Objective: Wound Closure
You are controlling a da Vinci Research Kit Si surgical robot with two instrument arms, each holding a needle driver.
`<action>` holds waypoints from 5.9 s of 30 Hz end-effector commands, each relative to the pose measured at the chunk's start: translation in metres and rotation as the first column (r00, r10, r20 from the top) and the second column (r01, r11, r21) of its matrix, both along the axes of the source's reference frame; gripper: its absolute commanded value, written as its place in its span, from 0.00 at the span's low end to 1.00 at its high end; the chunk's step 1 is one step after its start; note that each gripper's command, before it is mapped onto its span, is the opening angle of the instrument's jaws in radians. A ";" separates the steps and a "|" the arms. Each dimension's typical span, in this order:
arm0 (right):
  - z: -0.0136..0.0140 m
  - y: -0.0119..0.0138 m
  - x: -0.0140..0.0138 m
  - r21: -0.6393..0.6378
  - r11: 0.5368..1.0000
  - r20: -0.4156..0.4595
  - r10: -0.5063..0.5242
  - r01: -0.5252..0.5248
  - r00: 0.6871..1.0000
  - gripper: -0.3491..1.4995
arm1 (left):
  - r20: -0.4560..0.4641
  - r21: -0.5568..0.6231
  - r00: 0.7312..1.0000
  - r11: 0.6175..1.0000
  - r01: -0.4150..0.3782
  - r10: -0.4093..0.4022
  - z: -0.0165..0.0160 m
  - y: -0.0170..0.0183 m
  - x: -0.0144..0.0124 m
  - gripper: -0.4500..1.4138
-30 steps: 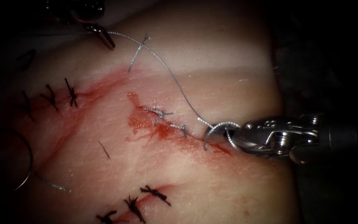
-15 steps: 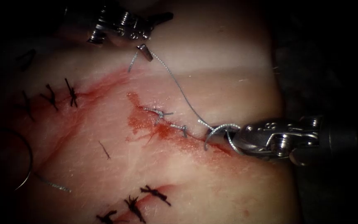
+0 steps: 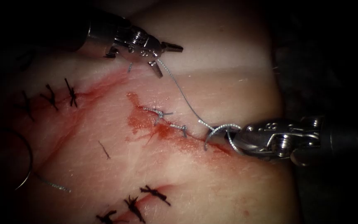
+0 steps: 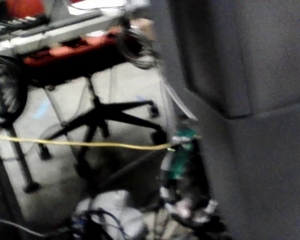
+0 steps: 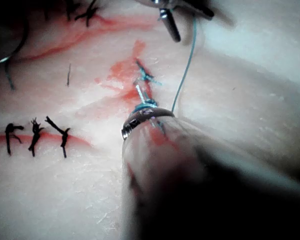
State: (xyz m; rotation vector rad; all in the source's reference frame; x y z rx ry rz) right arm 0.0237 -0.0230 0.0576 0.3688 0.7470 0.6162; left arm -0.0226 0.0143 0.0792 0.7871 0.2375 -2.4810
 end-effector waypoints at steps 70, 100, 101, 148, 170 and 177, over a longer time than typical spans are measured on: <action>0.0001 -0.0006 0.0005 0.023 1.000 -0.002 0.011 -0.011 1.000 0.00 | -0.117 0.216 0.990 0.971 0.101 -0.076 -0.0013 0.0000 -0.0002 0.46; 0.0000 -0.0007 0.0004 0.032 0.999 -0.002 0.016 -0.016 1.000 0.00 | -0.129 0.319 0.991 0.948 0.012 0.031 0.0014 -0.0043 0.0017 0.37; -0.0001 -0.0007 0.0004 0.033 0.999 -0.002 0.016 -0.016 1.000 0.00 | -0.135 0.315 0.990 0.949 0.012 0.032 0.0022 -0.0049 0.0016 0.36; -0.0045 -0.0032 -0.0009 0.040 0.987 -0.031 -0.152 0.154 0.988 0.00 | -0.457 -0.136 0.276 0.373 0.918 -0.845 0.0029 0.0058 0.0027 0.00; -0.0035 -0.0115 0.0004 0.145 0.920 -0.079 -0.357 0.365 0.931 0.00 | -0.201 -0.671 0.183 0.272 0.690 -0.962 0.0039 0.0128 -0.0013 0.00; -0.0036 -0.0125 0.0006 0.157 0.889 -0.141 -0.411 0.430 0.901 0.00 | -0.214 -0.695 0.097 0.222 0.684 -0.972 0.0036 0.0154 -0.0012 0.00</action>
